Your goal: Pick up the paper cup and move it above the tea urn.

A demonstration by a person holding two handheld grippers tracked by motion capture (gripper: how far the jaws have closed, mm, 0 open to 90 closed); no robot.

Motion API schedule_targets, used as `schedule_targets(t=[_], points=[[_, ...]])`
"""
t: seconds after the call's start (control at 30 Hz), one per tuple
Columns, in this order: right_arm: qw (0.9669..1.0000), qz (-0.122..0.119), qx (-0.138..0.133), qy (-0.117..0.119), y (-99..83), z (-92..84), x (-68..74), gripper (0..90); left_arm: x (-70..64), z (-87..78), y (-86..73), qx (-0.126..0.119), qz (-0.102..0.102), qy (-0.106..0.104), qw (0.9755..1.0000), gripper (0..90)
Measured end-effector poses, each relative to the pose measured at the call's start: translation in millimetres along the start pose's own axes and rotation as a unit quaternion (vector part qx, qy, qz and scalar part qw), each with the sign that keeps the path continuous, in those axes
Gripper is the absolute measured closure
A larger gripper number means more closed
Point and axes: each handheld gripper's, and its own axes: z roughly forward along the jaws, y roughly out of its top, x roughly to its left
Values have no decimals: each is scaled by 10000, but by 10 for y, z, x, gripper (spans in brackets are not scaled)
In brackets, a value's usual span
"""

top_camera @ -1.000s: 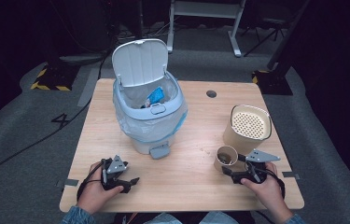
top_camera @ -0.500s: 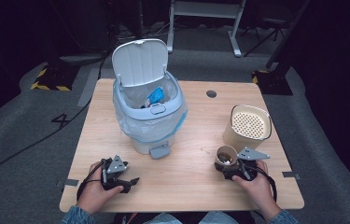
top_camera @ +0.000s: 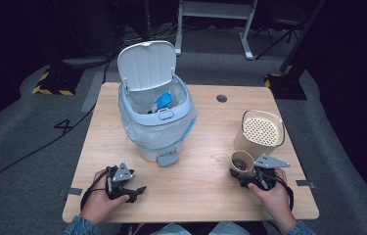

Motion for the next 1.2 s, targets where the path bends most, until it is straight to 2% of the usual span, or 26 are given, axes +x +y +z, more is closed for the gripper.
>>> schedule_targets(t=[0.13,0.2,0.3,0.33,0.47,0.63,0.77,1.0,1.03,1.2], points=[[9999,61,11,-157,92,-196,-55,308,7,14,14,-4,18,1,10000,230],[9998,83,5,-186,114,-240,-68,308,7,20,20,-1,2,3,10000,230],[9995,130,-53,-279,207,-412,-119,308,10,24,25,-1,15,7,10000,229],[9995,130,-53,-279,207,-412,-119,308,10,24,25,0,17,8,10000,229],[9990,153,-115,-404,313,-594,-173,308,10,24,25,6,21,9,10000,228],[9984,201,-182,-491,380,-713,-215,310,9,24,25,8,17,8,10000,228],[9981,378,-155,-457,434,-819,-268,311,11,25,25,-1,16,7,10000,228],[9968,420,-207,-645,554,-1003,-386,314,7,22,24,9,17,19,10000,229],[9960,466,-245,-727,599,-1057,-425,314,7,22,24,10,16,19,10000,229],[9947,557,-306,-810,688,-1146,-500,315,9,23,24,7,8,10,10000,228]])
